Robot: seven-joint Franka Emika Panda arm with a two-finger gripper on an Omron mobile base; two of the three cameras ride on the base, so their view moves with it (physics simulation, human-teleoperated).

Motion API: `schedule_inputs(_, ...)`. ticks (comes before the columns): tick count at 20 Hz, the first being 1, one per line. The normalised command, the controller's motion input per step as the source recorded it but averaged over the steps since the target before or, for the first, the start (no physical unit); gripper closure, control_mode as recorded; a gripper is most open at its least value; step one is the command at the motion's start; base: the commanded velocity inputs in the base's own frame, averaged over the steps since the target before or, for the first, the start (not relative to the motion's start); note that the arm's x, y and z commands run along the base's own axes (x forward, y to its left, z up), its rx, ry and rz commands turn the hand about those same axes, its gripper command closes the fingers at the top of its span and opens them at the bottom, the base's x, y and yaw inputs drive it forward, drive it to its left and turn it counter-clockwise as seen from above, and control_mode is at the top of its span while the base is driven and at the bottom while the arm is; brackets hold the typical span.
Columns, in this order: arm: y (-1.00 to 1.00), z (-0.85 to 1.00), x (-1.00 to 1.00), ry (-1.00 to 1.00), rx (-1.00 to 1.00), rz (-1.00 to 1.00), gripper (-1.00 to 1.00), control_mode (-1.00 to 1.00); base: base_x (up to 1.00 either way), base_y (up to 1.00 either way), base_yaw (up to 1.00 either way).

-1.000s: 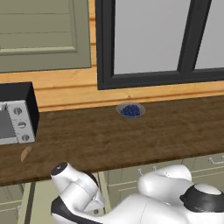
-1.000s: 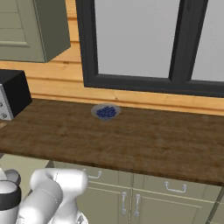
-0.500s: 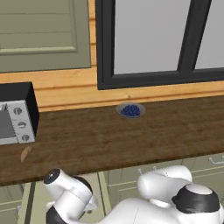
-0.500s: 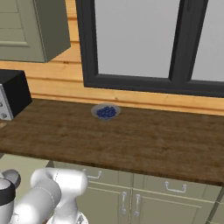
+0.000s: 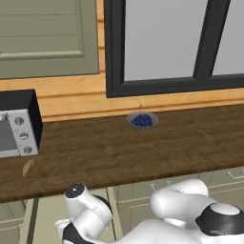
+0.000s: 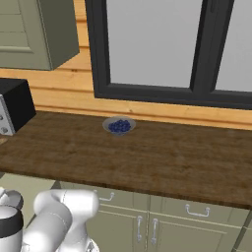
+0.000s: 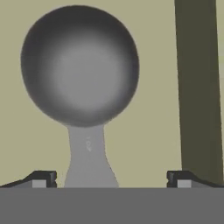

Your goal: Pick the measuring cup from the drawer and place it on the counter.

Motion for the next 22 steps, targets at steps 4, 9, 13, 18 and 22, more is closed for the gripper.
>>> schedule_inputs(4, 0.04, -0.31, 0.16, 0.04, 0.00, 0.05, -1.00, -1.00, 0.00, 0.00, 0.00)
schedule_inputs(9, 0.40, -0.30, 0.18, 0.01, -0.01, 0.00, -1.00, -1.00, 0.00, 0.00, 0.00)
schedule_inputs(13, 0.36, -0.37, 0.20, 0.02, 0.00, 0.00, -1.00, -1.00, 0.00, 0.00, 0.00)
schedule_inputs(18, 0.54, -0.35, 0.19, 0.03, 0.00, 0.00, -1.00, -1.00, 0.00, 0.00, 0.00)
schedule_inputs(22, 0.34, -0.48, 0.08, 0.04, 0.00, 0.00, -1.00, -1.00, 0.00, 0.00, 0.00)
